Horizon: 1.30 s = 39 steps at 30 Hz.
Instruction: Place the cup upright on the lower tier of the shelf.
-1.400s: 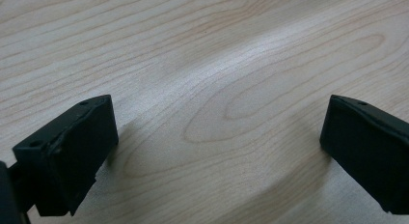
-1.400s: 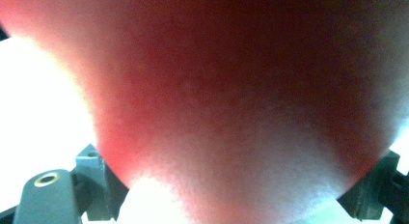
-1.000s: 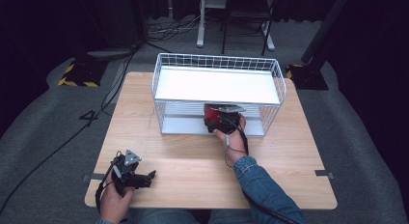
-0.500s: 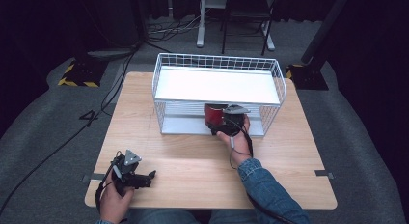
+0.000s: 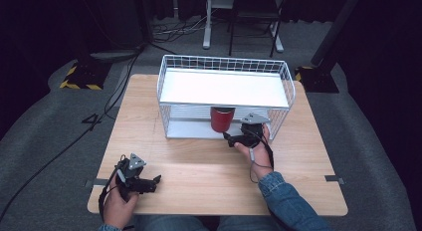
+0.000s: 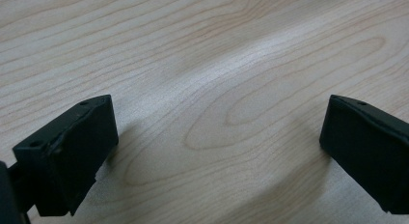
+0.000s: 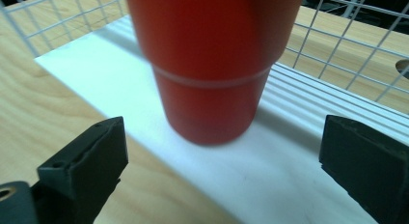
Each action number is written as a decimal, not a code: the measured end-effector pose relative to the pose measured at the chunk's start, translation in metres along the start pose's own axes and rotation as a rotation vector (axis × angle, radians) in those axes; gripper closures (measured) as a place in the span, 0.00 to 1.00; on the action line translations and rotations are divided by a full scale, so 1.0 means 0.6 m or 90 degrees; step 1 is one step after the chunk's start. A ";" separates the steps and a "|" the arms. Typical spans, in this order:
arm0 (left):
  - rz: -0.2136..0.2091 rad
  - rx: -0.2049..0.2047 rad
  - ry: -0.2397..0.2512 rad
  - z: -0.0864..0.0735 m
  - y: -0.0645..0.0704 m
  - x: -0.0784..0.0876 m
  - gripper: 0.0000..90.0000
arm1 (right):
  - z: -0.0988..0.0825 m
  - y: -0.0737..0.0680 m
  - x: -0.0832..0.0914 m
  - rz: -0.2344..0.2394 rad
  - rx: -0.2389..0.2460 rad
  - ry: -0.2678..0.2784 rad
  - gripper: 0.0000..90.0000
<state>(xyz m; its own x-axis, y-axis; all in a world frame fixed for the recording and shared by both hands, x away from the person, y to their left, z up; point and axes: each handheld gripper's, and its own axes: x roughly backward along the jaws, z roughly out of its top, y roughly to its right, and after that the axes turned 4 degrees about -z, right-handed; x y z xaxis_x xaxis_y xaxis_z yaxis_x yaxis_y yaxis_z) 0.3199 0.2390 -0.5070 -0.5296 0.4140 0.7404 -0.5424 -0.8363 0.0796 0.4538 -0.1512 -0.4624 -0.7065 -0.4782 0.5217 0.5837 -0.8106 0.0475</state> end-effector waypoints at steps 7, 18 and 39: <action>0.000 -0.003 0.000 0.002 -0.002 -0.001 0.00 | -0.011 0.007 0.047 0.027 0.002 -0.008 0.07; 0.001 0.002 0.001 -0.004 0.002 0.003 0.00 | -0.020 0.022 0.118 0.056 0.024 -0.009 0.13; -0.004 -0.004 0.000 0.000 0.000 0.000 0.00 | -0.081 0.070 0.221 0.032 -0.003 -0.034 0.16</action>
<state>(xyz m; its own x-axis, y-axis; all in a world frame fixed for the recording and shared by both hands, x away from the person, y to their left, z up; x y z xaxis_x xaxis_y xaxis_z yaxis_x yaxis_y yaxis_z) 0.3201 0.2388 -0.5071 -0.5262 0.4194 0.7398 -0.5498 -0.8314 0.0803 0.3652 -0.2650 -0.4329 -0.6540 -0.5003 0.5675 0.6161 -0.7875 0.0158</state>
